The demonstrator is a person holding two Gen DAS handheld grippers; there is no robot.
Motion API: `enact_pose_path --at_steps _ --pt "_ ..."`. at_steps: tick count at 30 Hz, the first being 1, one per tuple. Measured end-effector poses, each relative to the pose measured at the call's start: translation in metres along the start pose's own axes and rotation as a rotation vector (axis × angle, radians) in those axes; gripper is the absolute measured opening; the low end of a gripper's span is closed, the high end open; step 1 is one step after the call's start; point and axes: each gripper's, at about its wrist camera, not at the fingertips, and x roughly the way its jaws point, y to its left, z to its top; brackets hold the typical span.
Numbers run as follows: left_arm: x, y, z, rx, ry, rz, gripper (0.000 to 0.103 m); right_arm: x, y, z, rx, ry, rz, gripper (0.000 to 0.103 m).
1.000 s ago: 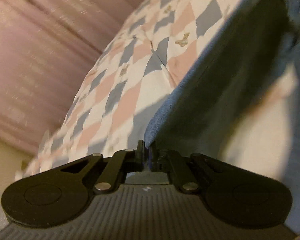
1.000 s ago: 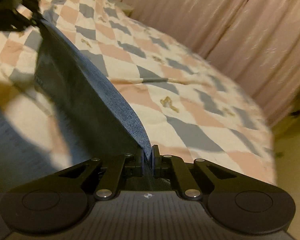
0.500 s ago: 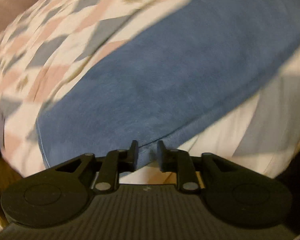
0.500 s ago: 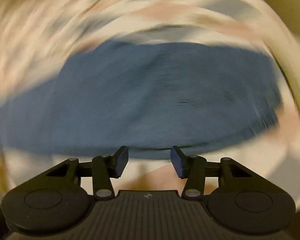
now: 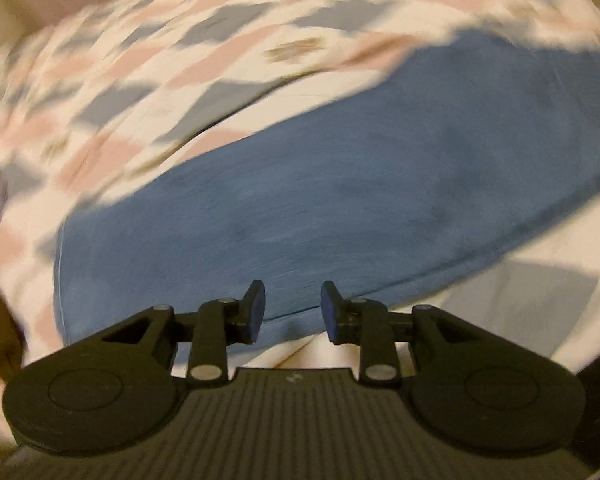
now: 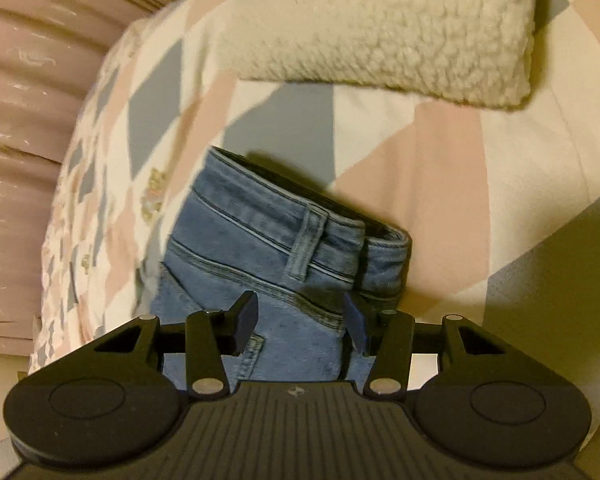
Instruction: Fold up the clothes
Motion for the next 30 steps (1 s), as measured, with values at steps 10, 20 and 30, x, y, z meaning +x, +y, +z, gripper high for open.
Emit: enact_pose_path --at_steps 10,20,30 --pt "0.028 -0.118 -0.008 0.681 -0.134 -0.006 0.032 0.011 -0.02 -0.012 0.013 0.015 -0.044 0.051" --pt "0.059 -0.123 -0.033 0.91 -0.141 0.109 0.003 0.013 -0.025 -0.012 0.064 -0.001 -0.015 0.039" --pt "0.047 -0.122 -0.042 0.94 -0.166 0.11 0.001 -0.026 -0.014 -0.013 0.032 -0.057 0.046 0.009"
